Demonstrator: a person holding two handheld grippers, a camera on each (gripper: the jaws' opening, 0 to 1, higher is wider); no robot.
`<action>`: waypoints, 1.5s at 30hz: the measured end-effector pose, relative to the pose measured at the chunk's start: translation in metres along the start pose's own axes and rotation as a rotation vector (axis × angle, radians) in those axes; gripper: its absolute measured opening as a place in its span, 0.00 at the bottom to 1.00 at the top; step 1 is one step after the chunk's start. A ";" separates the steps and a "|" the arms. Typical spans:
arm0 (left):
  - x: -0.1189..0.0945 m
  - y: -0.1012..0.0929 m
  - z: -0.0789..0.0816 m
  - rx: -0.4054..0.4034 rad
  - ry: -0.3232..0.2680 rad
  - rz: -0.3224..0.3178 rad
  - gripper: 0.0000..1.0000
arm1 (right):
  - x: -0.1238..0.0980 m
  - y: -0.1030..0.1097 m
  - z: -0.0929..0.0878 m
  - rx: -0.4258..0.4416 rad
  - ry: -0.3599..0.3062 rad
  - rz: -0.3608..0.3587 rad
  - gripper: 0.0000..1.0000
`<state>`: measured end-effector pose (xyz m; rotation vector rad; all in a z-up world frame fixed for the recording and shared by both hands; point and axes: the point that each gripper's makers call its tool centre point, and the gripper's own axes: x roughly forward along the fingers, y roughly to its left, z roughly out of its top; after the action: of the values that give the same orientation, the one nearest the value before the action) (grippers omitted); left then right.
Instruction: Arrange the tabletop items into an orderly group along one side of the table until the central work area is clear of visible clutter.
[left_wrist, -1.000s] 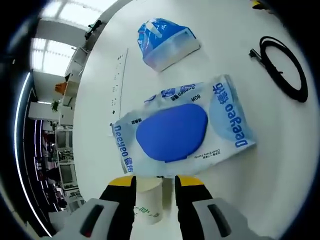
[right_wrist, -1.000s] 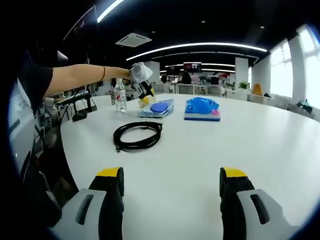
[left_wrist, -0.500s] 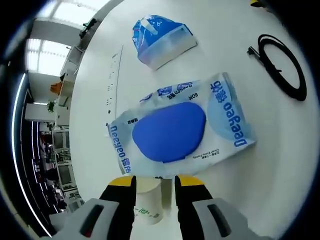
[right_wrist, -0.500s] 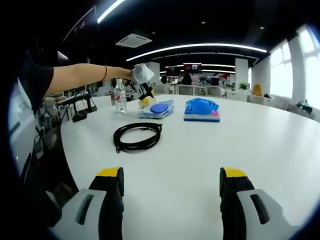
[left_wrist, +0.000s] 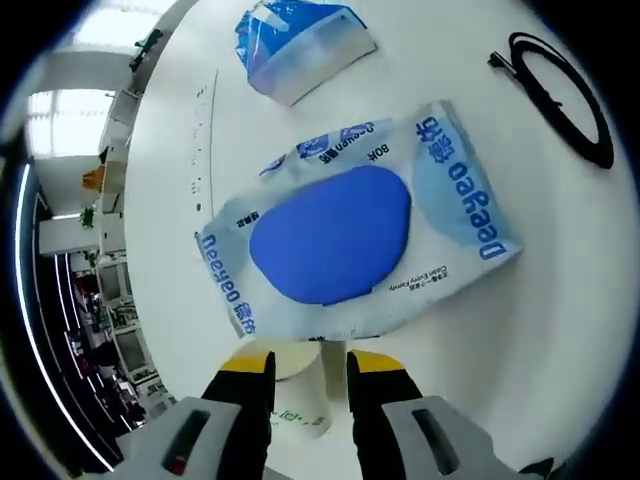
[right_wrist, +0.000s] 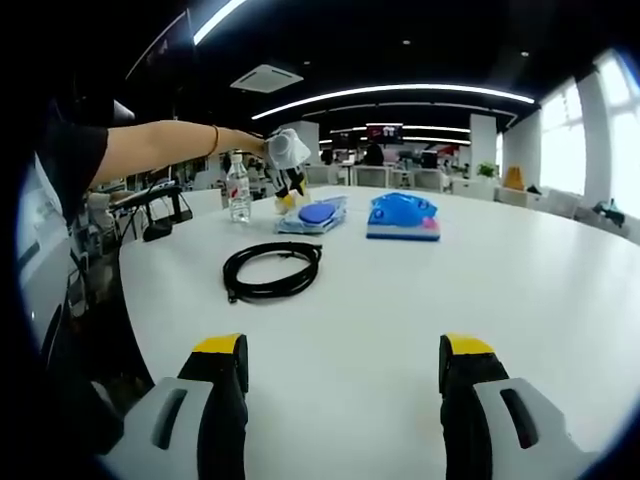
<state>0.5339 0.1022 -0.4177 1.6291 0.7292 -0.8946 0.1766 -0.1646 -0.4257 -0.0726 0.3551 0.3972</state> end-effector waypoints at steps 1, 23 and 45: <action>0.001 0.000 0.001 0.008 0.003 0.004 0.27 | 0.000 0.000 0.000 -0.002 0.001 0.000 0.74; 0.006 -0.002 -0.002 0.099 0.130 -0.036 0.14 | -0.003 -0.004 0.001 0.006 -0.007 -0.006 0.74; 0.003 -0.003 -0.006 0.154 0.199 -0.072 0.02 | -0.005 -0.009 0.000 0.020 -0.011 -0.019 0.73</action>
<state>0.5343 0.1084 -0.4215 1.8574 0.8781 -0.8652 0.1761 -0.1746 -0.4241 -0.0542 0.3470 0.3755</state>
